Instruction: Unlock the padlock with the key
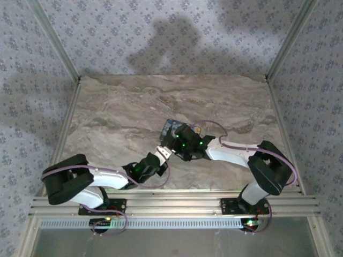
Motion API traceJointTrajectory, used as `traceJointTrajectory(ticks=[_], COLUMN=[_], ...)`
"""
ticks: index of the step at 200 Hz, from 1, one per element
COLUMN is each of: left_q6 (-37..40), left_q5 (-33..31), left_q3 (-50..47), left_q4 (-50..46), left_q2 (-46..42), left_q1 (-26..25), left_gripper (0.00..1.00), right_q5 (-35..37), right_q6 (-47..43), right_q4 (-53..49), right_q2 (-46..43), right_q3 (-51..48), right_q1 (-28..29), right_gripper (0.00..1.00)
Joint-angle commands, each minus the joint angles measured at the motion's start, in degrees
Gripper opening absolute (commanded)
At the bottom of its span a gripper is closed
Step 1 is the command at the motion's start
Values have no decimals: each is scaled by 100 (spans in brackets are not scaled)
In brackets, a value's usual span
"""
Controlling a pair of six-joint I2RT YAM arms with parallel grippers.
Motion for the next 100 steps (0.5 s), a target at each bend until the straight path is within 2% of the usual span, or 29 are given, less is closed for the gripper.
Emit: traceJointTrajectory(ticks=[1,100], left_q6=[77,380], left_q5=[-283,-326], left_q3=[-45,5], left_q4=[109,-91], left_q2=[-276,-567], left_q1=[-37,-133], left_gripper=[0,0], right_q5=[119,184], right_q6=[-94,-130], right_q4=[-260,-357], right_q2=[44,-115], right_q3=[120,182], right_q1=[56,62], right_gripper=[57,56])
